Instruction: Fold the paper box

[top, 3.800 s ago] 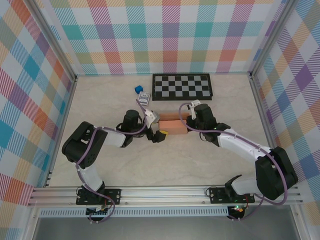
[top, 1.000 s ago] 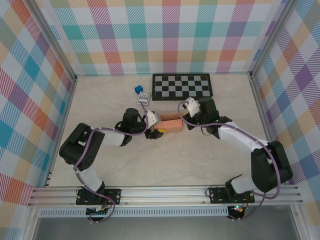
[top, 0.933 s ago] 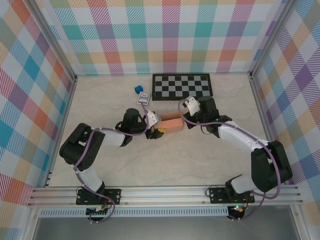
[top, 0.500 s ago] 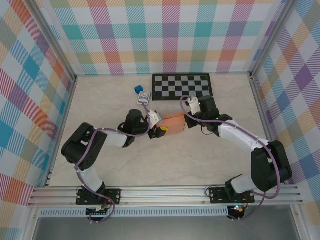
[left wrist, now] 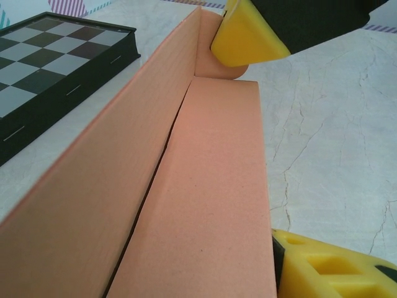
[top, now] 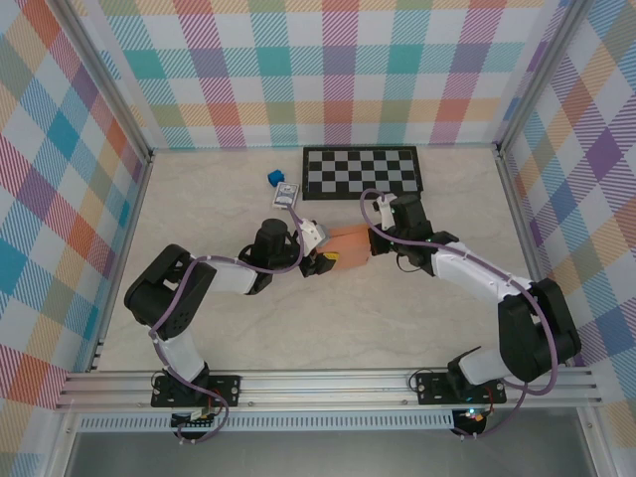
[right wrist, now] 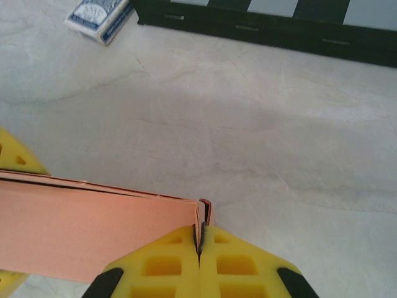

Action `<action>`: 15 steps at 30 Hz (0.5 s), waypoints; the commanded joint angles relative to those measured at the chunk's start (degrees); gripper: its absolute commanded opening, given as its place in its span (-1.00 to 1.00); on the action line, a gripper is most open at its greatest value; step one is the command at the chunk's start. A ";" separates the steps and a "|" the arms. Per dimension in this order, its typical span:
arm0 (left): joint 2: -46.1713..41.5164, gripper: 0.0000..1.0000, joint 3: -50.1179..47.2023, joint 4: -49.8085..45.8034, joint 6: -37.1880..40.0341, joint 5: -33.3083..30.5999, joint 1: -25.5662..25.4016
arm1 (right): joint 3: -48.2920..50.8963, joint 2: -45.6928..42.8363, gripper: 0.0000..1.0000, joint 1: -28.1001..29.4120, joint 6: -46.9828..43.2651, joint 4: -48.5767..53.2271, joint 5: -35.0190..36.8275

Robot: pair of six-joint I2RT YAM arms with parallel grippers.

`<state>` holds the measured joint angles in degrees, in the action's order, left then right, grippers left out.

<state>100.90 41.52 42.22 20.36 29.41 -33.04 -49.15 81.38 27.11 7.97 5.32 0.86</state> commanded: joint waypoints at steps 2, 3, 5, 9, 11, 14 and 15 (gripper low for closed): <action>1.31 0.14 0.92 3.77 -0.65 -1.13 -0.63 | 5.14 -1.05 -0.93 0.75 -0.13 -3.59 0.21; 1.78 0.14 0.86 4.37 -1.07 -0.93 -0.62 | 6.28 -1.01 -0.94 0.75 -0.32 -5.15 0.20; 2.58 0.14 0.84 5.79 -2.10 -0.81 -0.63 | 7.58 -0.75 -0.97 0.77 0.19 -6.86 0.30; 3.75 0.15 1.69 6.03 -2.97 -0.93 -0.90 | 8.70 -0.52 -1.00 0.88 1.99 -8.66 -0.11; 4.16 0.16 1.61 6.57 -3.48 -1.21 -1.11 | 9.86 -1.11 -1.00 0.93 2.20 -10.53 0.43; 4.87 0.17 1.17 8.32 -4.66 -2.57 -1.24 | 11.73 -2.25 -1.00 0.92 2.29 -13.13 1.40; 4.94 0.17 1.09 8.83 -4.72 -3.10 -1.24 | 12.39 -2.95 -1.00 0.93 2.15 -14.32 1.02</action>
<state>104.68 41.89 47.18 17.47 28.64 -33.36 -40.01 79.13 27.44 8.82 -10.17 2.20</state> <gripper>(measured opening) 0.583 0.046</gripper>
